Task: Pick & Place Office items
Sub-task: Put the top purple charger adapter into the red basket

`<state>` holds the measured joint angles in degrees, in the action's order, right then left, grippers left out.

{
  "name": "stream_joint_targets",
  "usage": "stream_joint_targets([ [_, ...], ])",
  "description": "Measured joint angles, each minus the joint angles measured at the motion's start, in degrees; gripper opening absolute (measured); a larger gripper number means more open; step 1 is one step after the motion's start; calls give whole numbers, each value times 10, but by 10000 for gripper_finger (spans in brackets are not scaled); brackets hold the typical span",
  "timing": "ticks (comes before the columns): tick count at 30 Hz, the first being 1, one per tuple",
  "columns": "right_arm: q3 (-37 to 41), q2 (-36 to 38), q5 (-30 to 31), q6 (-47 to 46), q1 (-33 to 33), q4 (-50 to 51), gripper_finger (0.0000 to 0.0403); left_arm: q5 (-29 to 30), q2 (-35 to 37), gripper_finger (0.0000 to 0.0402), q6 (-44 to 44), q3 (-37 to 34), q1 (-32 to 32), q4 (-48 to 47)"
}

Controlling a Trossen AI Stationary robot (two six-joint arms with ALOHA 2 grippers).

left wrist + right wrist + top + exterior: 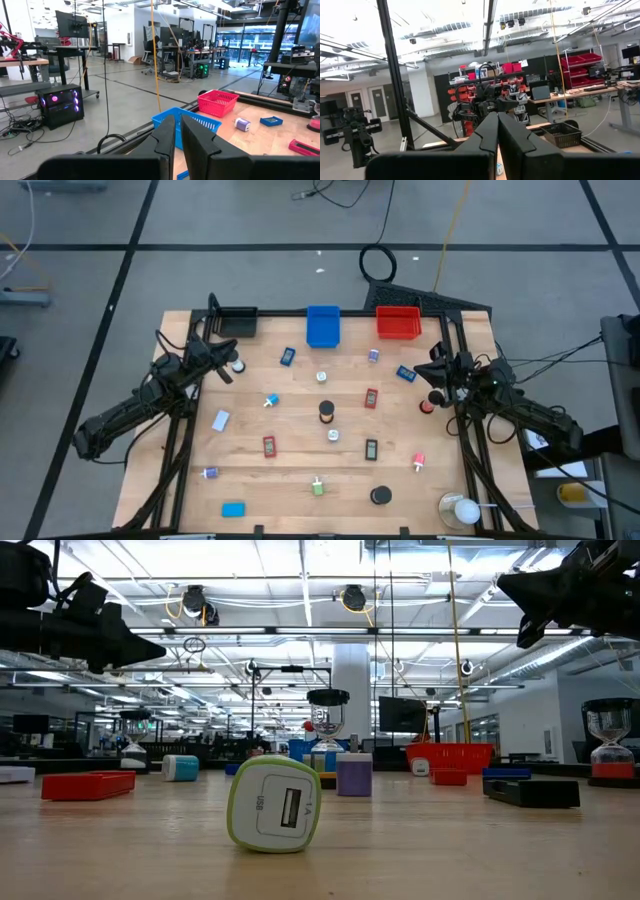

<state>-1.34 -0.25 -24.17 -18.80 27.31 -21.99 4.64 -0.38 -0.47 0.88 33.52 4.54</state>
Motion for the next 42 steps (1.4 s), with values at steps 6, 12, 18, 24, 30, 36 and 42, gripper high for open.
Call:
stream_joint_targets([
  [6, 0, 0, 2, 1, 0, -17, 4, 0, 0, 37, 0, 0, 0, 0],
  [12, 0, 0, 23, -17, 0, -31, 4, 0, 0, 37, 0, 0, 0, 0],
  [18, 0, 0, 78, -32, 0, -16, 4, 0, 0, 37, 0, 0, 0, 0],
  [24, 0, -27, 110, -28, 0, -14, 4, 0, 0, 37, 0, 0, 0, 0],
  [30, 0, -79, 136, -12, 0, -29, 1, 0, 0, 37, 0, 0, 0, 0],
  [36, -31, -128, 135, 19, 0, -28, 1, 0, 0, 37, 0, 0, 0, 0],
  [42, -56, -179, 135, 35, 0, -37, 1, 0, 0, 37, 0, 0, 0, 0],
])
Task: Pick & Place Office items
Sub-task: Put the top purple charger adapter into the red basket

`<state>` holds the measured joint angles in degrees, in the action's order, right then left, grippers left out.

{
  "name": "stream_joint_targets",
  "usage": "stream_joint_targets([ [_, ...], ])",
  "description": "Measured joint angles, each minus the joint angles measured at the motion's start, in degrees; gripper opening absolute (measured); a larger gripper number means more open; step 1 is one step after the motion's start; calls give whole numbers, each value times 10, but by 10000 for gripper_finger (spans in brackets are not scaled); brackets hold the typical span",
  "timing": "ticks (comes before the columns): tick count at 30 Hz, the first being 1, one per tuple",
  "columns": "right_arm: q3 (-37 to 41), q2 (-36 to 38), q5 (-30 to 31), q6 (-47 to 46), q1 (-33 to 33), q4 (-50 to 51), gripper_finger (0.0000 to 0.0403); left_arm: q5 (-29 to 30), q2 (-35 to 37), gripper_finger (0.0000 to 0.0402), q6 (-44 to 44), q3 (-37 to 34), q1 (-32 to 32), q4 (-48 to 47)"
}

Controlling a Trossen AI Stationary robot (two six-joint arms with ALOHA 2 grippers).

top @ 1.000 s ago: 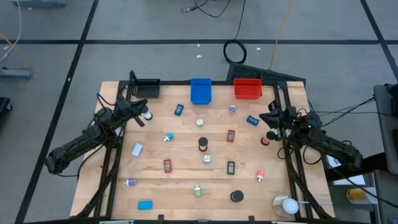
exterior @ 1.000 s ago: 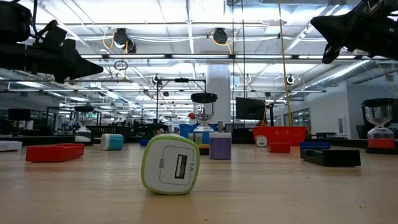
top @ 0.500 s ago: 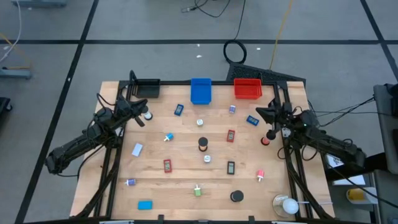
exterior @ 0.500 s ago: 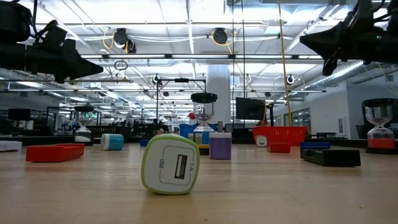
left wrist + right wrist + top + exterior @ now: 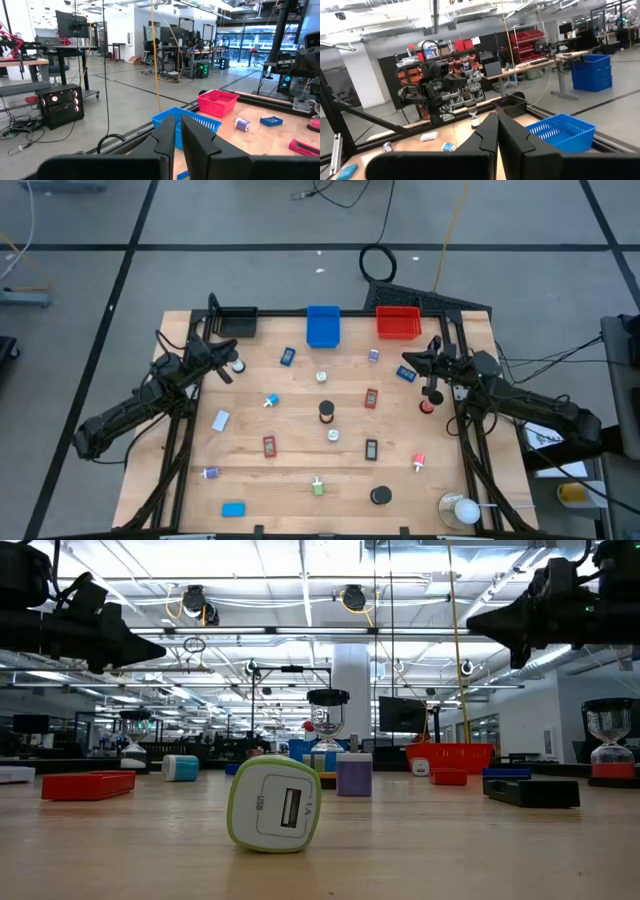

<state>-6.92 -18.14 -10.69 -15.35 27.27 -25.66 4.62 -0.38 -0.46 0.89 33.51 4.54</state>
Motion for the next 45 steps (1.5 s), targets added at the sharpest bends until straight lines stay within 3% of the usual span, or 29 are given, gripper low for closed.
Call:
stream_joint_targets([
  [25, -30, -45, 19, 53, 0, -9, 1, 0, 0, 37, 0, 0, 0, 0],
  [31, -69, -91, 17, 71, 0, 10, 1, 0, 0, 37, 0, 0, 0, 0],
  [45, -76, -180, 17, 77, 0, 2, 1, 0, 0, 37, 0, 0, 0, 0],
])
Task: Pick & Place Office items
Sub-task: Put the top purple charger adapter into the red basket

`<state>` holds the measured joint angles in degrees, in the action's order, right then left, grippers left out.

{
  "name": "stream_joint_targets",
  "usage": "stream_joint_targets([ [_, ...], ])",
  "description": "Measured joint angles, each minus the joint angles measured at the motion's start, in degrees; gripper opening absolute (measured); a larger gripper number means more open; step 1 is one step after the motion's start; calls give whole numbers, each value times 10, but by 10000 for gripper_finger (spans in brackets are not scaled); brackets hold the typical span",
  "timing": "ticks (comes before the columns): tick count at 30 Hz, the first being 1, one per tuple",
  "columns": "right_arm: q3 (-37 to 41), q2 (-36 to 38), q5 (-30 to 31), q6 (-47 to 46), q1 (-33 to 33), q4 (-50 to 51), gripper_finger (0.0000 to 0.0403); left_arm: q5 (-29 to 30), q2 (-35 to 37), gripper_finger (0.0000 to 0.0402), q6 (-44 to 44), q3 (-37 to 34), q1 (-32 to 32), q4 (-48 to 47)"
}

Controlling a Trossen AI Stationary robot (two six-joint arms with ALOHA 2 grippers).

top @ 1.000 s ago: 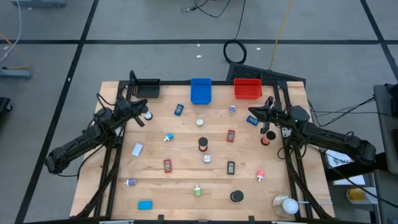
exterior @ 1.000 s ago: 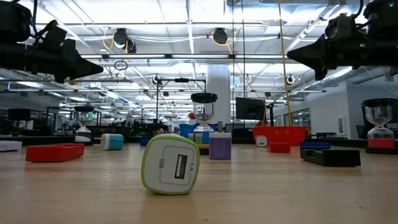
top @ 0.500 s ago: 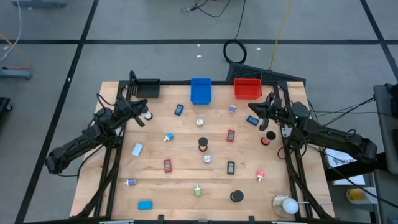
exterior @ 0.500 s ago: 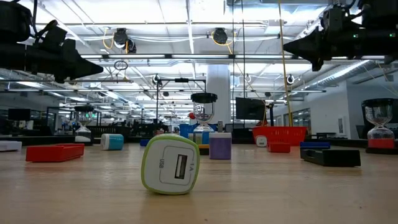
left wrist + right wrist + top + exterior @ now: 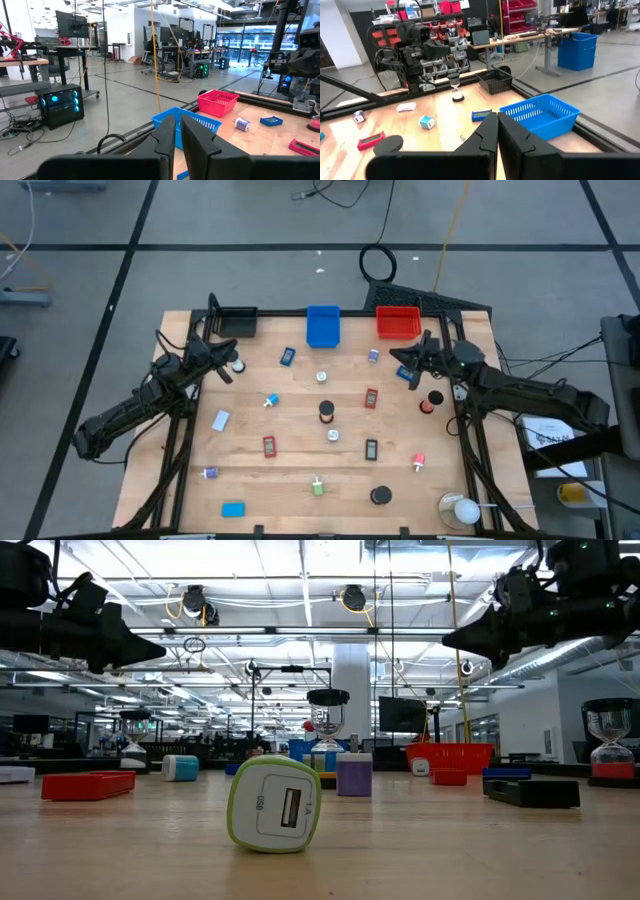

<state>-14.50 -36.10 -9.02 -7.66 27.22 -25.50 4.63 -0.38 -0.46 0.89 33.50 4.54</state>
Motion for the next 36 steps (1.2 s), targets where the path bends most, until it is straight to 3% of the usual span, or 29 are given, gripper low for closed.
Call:
stream_joint_targets([
  [10, 0, -54, 51, 33, -49, -52, 1, 0, 0, 37, 0, 0, 0, 0],
  [19, 0, -93, 179, 53, -145, -77, 1, 0, 0, 37, 0, 0, 0, 0],
  [36, 0, -104, 179, 26, -185, -95, 4, 0, 0, 37, 0, 0, 0, 0],
])
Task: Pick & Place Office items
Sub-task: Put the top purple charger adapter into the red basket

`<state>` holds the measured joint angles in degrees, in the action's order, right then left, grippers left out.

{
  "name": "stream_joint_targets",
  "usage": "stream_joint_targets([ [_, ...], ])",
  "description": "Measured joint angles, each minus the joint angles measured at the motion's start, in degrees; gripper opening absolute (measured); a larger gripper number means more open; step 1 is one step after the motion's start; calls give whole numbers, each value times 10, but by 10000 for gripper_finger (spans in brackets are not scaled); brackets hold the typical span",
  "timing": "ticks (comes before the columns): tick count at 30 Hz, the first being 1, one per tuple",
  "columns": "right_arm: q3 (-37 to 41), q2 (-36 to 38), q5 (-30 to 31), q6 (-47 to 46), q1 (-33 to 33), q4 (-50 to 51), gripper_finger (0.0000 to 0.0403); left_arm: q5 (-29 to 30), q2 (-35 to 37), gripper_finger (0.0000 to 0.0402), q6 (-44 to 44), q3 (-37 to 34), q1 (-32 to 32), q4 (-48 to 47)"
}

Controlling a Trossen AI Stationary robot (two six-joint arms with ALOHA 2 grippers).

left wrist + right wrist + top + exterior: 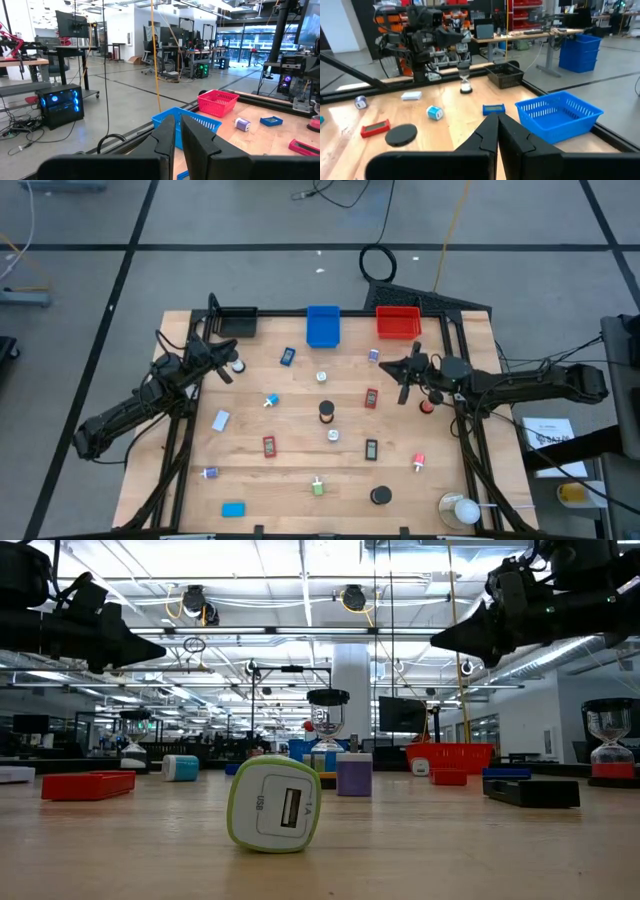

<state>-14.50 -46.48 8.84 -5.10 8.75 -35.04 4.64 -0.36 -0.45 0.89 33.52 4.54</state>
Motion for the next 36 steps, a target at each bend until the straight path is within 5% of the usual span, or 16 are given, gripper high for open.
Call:
stream_joint_targets([
  [16, -5, -28, 10, -17, 2, -187, 1, 0, 0, 37, 0, 0, 0, 0],
  [20, -94, -64, -6, -22, 1, -34, 1, 0, 0, 37, 0, 0, 0, 0],
  [24, -220, -132, 74, -26, -6, 194, 0, 0, 0, 37, 0, 0, 0, 0],
  [32, -331, -228, 33, -52, -14, 299, 0, 0, 0, 37, 0, 0, 0, 0],
  [36, -382, -248, 92, -137, -14, 406, 0, 0, 0, 37, 0, 0, 0, 0],
])
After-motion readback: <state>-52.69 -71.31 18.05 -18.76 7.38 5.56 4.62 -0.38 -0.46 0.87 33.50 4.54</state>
